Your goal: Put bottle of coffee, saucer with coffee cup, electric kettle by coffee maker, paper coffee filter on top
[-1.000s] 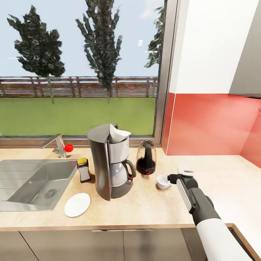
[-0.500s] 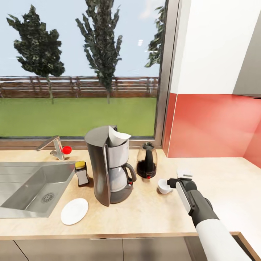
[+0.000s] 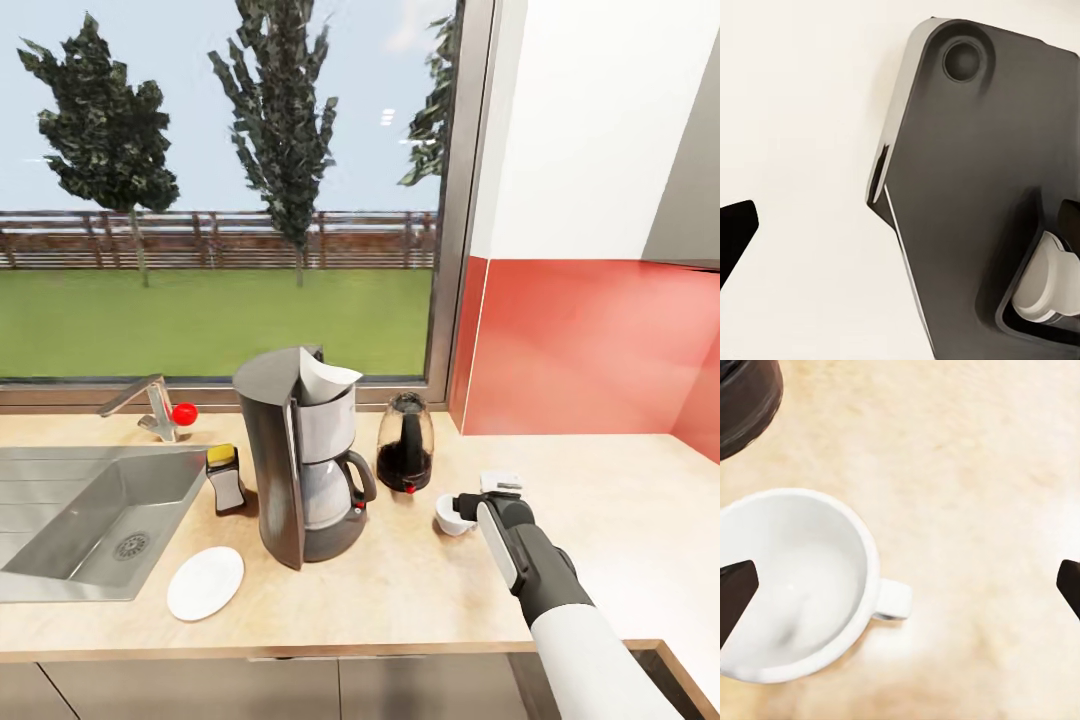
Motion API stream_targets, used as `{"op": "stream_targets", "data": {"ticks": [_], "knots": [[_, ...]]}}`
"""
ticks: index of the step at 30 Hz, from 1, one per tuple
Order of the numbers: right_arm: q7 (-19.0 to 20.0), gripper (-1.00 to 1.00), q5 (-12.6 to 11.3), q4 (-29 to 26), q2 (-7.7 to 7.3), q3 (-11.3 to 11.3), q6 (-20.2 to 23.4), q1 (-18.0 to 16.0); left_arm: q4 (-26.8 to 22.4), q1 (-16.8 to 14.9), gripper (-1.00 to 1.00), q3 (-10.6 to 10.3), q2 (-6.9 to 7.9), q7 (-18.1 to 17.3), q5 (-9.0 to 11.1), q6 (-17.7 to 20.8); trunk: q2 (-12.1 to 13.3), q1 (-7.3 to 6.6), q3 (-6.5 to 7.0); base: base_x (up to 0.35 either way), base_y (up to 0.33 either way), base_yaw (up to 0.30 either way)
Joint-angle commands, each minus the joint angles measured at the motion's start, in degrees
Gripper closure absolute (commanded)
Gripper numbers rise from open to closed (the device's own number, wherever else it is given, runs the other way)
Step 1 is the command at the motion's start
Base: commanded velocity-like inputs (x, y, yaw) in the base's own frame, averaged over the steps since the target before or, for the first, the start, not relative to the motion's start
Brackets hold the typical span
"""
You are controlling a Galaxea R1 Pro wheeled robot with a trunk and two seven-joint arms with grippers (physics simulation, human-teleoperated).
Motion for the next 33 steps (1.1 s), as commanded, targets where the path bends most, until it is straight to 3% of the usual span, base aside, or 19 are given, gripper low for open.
{"op": "stream_targets", "data": {"ticks": [1,11,32,33], "knots": [[-0.5,-1.0,-0.6,-0.1,0.0,0.1,0.1,0.0,0.1,-0.1,-1.0,-0.2,0.02,-0.4,0.5,-0.3,-0.1,0.03,-0.11,0.005,0.0,0.0],[-0.5,-1.0,-0.6,4.1,0.0,0.1,0.1,0.0,0.1,-0.1,-1.0,-0.2,0.04,-0.4,0.6,-0.4,-0.1,0.03,-0.11,0.052,0.0,0.0],[-0.6,-1.0,-0.6,5.3,0.0,0.1,0.1,0.0,0.1,-0.1,-1.0,-0.2,-0.08,-0.4,0.6,-0.3,-0.1,0.03,-0.11,0.032,0.0,0.0],[-0.6,1.0,-0.6,5.3,0.0,0.1,0.1,0.0,0.1,-0.1,-1.0,-0.2,-0.1,-0.4,0.6,-0.3,-0.1,0.03,-0.11,0.052,0.0,0.0]]}}
